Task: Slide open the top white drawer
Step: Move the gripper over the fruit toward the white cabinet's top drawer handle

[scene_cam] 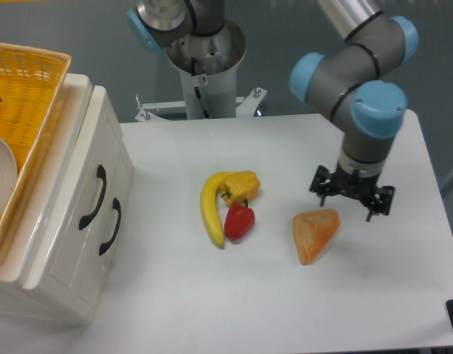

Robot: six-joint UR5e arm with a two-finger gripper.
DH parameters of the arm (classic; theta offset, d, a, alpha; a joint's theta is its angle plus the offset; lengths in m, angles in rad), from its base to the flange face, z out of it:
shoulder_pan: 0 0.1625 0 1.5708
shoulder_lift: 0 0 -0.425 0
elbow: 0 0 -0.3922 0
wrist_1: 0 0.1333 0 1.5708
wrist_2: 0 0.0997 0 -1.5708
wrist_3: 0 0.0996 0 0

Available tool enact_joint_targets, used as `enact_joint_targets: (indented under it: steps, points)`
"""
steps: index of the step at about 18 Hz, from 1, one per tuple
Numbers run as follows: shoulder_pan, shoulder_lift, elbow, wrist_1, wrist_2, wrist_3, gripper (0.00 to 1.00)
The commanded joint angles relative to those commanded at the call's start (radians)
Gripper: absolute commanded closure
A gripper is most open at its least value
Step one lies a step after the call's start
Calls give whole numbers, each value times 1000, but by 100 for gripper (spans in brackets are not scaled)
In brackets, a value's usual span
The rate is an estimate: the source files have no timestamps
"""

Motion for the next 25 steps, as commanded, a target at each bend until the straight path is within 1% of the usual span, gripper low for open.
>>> enact_joint_targets:
  steps: [2, 3, 4, 5, 7, 8, 9, 12, 14, 15, 17, 19, 20, 22, 25]
  points:
    - [-26, 20, -8, -15, -44, -54, 0]
    - [-37, 25, -9, -35, -72, -80, 0]
    - [-57, 32, -8, -61, -81, -97, 0]
    - [-81, 41, -9, -75, -81, -103, 0]
    - [-126, 51, -9, -80, -84, -129, 0]
    - [-141, 66, -9, -81, -94, -160, 0]
    - [-161, 77, -8, -97, -109, -189, 0]
    - [-198, 91, -8, -173, -130, -230, 0]
    - [-203, 89, -8, -216, -130, -258, 0]
    - [-201, 91, -8, -228, -130, -260, 0]
    - [-206, 92, -6, -238, -149, -273, 0]
    - [-212, 89, 12, -239, -215, -286, 0]
    - [-215, 88, 17, -241, -230, -287, 0]
    - [-241, 89, 17, -256, -239, -304, 0]
    - [-253, 92, 23, -271, -284, -356, 0]
